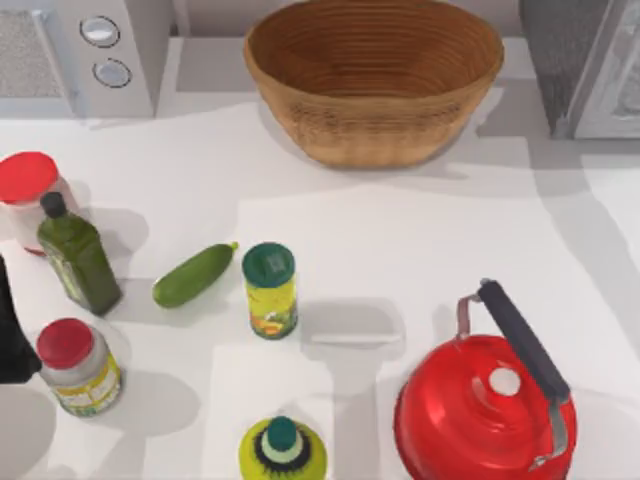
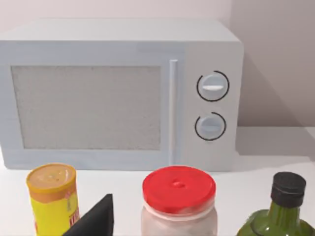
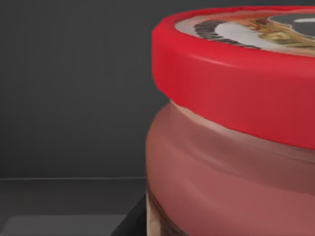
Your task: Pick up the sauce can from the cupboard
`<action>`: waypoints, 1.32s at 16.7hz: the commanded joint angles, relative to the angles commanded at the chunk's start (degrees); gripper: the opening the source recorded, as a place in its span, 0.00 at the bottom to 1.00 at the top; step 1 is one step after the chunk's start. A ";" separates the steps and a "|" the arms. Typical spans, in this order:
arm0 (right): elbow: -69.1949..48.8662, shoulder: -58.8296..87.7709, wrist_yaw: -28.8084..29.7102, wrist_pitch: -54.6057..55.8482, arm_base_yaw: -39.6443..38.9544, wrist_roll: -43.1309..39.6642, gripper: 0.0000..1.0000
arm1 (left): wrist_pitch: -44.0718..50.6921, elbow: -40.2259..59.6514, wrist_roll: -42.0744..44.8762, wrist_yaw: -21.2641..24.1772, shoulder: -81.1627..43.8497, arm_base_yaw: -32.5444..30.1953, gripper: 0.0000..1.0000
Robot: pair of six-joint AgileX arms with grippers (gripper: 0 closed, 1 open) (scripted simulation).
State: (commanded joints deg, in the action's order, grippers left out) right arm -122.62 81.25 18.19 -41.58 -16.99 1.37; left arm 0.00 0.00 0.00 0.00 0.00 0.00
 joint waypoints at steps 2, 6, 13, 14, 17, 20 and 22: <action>0.37 -1.21 0.52 -1.11 -0.54 0.00 0.00 | 0.00 0.00 0.00 0.00 0.00 0.00 1.00; 0.10 -1.22 0.41 -0.98 -0.29 0.10 0.00 | 0.00 0.00 0.00 0.00 0.00 0.00 1.00; 12.58 -11.28 -1.49 4.81 1.87 0.89 0.00 | 0.00 0.00 0.00 0.00 0.00 0.00 1.00; 16.25 -13.67 -1.92 6.07 2.52 0.83 0.00 | 0.00 0.00 0.00 0.00 0.00 0.00 1.00; 29.82 -22.07 -3.71 10.52 4.53 0.71 0.00 | 0.00 0.00 0.00 0.00 0.00 0.00 1.00; 45.27 -32.02 -6.13 15.74 6.62 0.59 0.00 | 0.00 0.00 0.00 0.00 0.00 0.00 1.00; 56.78 -39.13 -7.98 19.45 8.05 0.51 0.00 | 0.00 0.00 0.00 0.00 0.00 0.00 1.00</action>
State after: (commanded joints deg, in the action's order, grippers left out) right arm -65.84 42.12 10.22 -22.13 -8.94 1.87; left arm 0.00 0.00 0.00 0.00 0.00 0.00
